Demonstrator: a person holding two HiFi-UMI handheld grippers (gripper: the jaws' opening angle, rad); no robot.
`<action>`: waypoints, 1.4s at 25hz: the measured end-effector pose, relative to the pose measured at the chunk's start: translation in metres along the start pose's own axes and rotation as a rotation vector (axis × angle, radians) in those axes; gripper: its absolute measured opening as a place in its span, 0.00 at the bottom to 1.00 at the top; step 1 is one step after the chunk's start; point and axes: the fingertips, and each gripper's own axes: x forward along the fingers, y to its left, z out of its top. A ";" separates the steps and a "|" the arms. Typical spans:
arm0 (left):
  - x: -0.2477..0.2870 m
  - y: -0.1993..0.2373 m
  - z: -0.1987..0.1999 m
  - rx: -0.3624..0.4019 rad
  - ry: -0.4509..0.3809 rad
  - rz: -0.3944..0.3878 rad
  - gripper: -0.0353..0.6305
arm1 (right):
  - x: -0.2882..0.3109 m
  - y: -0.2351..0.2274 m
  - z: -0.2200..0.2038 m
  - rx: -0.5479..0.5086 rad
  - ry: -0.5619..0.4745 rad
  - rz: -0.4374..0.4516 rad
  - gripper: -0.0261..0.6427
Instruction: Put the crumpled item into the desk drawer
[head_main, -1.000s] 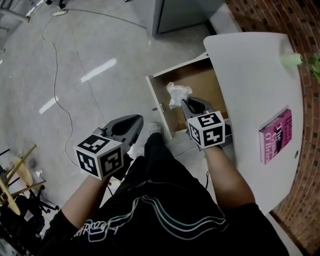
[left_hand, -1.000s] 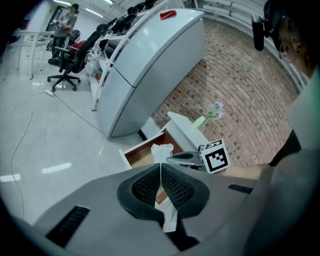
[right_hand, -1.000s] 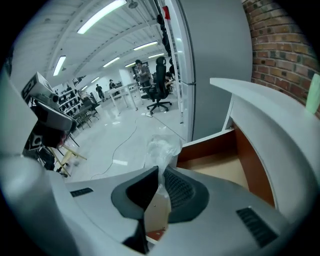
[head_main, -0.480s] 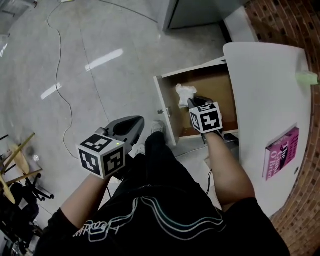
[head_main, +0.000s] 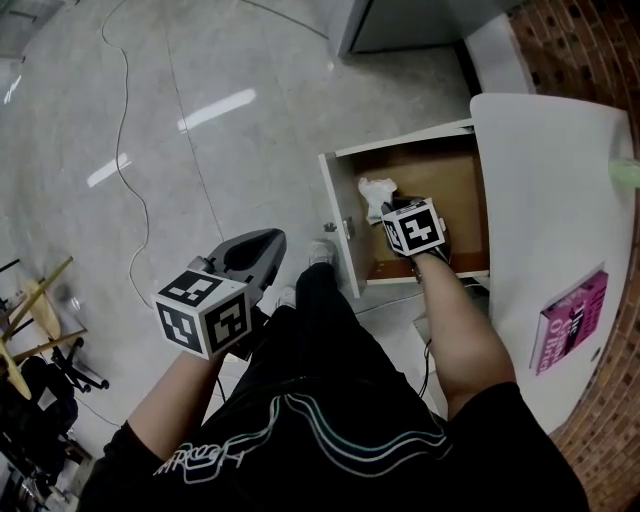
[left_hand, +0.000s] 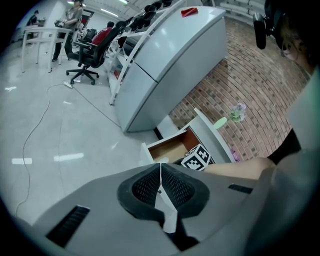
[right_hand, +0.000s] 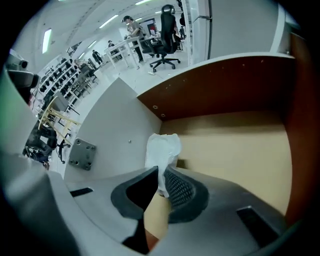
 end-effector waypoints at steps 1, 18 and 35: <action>0.000 0.001 -0.001 -0.004 0.000 0.002 0.09 | 0.003 0.000 -0.001 0.002 0.004 0.006 0.14; -0.024 -0.011 -0.006 0.013 -0.017 -0.019 0.09 | -0.021 0.010 0.006 -0.036 -0.038 0.047 0.37; -0.123 -0.106 0.037 0.173 -0.111 -0.162 0.09 | -0.284 0.121 0.061 0.050 -0.597 0.135 0.37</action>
